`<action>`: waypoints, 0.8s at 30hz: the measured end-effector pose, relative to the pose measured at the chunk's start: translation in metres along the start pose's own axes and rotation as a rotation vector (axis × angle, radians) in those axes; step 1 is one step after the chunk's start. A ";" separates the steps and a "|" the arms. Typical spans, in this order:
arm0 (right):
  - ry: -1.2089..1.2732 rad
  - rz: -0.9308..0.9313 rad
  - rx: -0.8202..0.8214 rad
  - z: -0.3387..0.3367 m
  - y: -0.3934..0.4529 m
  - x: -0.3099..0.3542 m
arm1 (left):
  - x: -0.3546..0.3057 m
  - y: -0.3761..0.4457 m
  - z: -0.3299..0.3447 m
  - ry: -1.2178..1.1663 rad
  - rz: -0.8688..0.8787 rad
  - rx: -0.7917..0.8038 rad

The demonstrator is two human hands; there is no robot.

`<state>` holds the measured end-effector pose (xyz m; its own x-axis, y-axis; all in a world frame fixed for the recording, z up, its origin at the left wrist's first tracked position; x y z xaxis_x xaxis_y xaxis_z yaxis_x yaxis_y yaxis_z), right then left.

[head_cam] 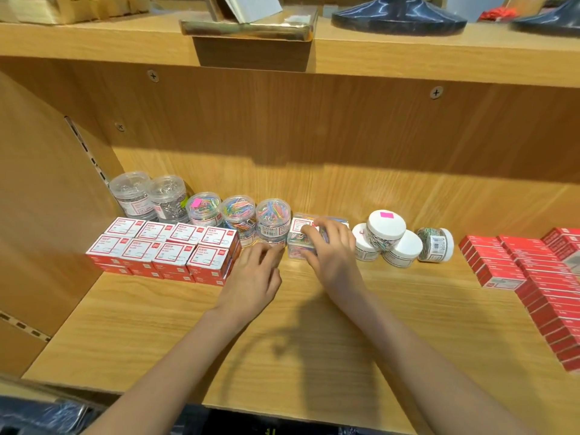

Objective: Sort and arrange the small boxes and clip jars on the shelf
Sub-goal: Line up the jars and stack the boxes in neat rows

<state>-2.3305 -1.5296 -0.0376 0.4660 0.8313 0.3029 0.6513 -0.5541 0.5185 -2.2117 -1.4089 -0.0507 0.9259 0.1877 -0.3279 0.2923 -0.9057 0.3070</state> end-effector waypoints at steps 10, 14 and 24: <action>-0.144 -0.083 0.105 -0.026 -0.008 -0.012 | -0.007 0.001 -0.002 -0.064 0.114 0.072; -0.129 -0.018 0.086 -0.038 -0.011 -0.011 | -0.010 0.001 -0.002 -0.242 0.054 0.049; 0.048 0.247 0.215 -0.038 -0.034 -0.003 | -0.026 0.006 0.001 -0.444 -0.071 0.012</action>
<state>-2.3767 -1.5114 -0.0255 0.6005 0.6687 0.4384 0.6360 -0.7317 0.2450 -2.2341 -1.4195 -0.0408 0.7103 0.0708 -0.7004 0.3461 -0.9015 0.2599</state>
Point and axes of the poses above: each hand's wrist, its own y-axis towards the middle knuckle, its own z-axis out of the palm, x = y × z, the point moved 1 cm from there along y, towards the middle knuckle, and after that the axes turned 2 degrees about x, right-handed, at the moved point
